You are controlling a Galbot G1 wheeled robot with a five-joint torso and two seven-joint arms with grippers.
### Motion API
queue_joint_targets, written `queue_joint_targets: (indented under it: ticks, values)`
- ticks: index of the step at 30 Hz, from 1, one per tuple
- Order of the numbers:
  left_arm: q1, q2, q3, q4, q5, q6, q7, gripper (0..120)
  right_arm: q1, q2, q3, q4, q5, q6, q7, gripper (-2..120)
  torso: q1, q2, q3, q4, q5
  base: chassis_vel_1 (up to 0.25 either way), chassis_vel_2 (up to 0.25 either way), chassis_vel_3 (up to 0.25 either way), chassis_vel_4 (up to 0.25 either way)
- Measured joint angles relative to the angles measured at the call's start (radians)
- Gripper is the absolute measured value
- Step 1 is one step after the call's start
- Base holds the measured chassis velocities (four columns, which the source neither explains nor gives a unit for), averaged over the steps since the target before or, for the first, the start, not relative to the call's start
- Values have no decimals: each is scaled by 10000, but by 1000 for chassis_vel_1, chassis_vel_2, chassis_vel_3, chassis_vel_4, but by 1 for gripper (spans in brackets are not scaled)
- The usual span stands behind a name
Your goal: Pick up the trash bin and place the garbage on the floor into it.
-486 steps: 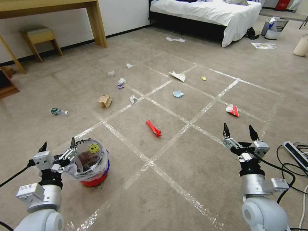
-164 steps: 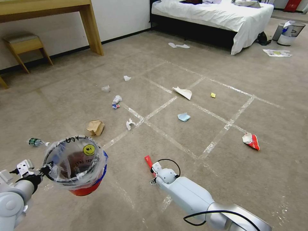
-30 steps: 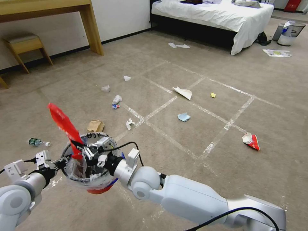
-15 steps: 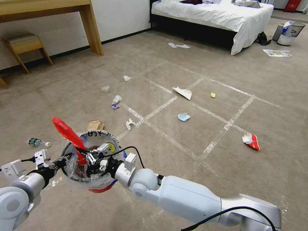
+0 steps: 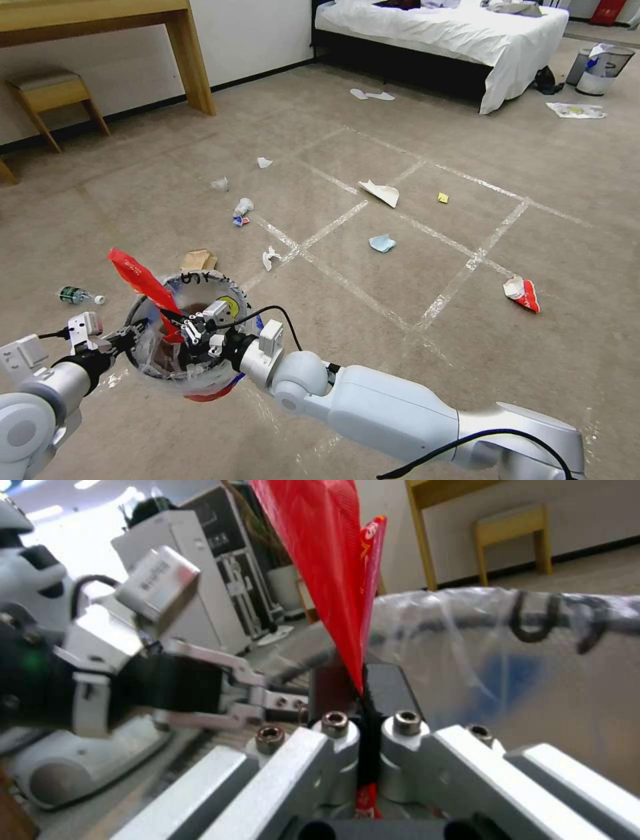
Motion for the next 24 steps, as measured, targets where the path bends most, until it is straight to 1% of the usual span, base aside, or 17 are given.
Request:
queue_joint_targets:
  ticks: [1,2,4,5,6,7,10,13,14,15,16,18,19,21,22,24]
  values:
    - [7,-15,0,-6,1,-1,1,3,-10,-28,5,-36,-63,12,1,3,0,0,0,0,0,0,0,0,0]
    - [7,-15,0,-6,1,-1,1,3,-10,-28,5,-36,-63,12,1,3,0,0,0,0,0,0,0,0,0]
    - [11,-36,0,-12,7,-1,6,3,-43,-105,32,-66,-153,27,0,14,0,-1,0,0,0,0,0,0,0]
    - [11,-36,0,-12,7,-1,6,3,-43,-105,32,-66,-153,27,0,14,0,-1,0,0,0,0,0,0,0]
    - [11,-44,6,-13,7,-4,10,3,-67,-166,60,-67,-191,31,1,20,0,0,0,0,0,0,0,0,0]
    - [11,-44,6,-13,7,-4,10,3,-67,-166,60,-67,-191,31,1,20,0,0,0,0,0,0,0,0,0]
    - [-13,-42,19,-12,8,-5,12,3,-119,-296,88,-55,-284,56,2,37,0,0,0,0,0,0,0,0,0]
    - [-22,-38,21,-8,7,-6,12,3,-128,-324,97,-37,-301,60,1,41,0,0,0,0,0,0,0,0,0]
    - [-38,-26,24,16,3,-8,12,3,-138,-358,117,-8,-321,66,2,49,0,0,0,0,0,0,0,0,0]
    - [-49,-18,30,36,1,-11,12,3,-140,-377,124,18,-331,72,2,54,0,0,0,0,0,0,0,0,0]
    - [-49,-18,30,36,1,-11,12,3,-140,-377,124,18,-331,72,2,54,0,0,0,0,0,0,0,0,0]
    - [-57,-16,45,58,-1,-14,10,3,-139,-401,147,64,-334,73,2,62,1,0,0,0,0,0,0,0,0]
    - [-57,-16,45,58,-1,-14,10,3,-139,-401,147,64,-334,73,2,62,1,0,0,0,0,0,0,0,0]
    - [-60,-18,62,84,-1,-17,9,3,-132,-418,159,95,-334,75,2,78,0,0,0,0,0,0,0,0,0]
    - [-60,-18,62,84,-1,-17,9,3,-132,-418,159,95,-334,75,2,78,0,0,0,0,0,0,0,0,0]
    - [-61,-20,63,93,-1,-19,9,3,-129,-431,165,126,-334,75,2,85,0,0,0,0,0,0,0,0,0]
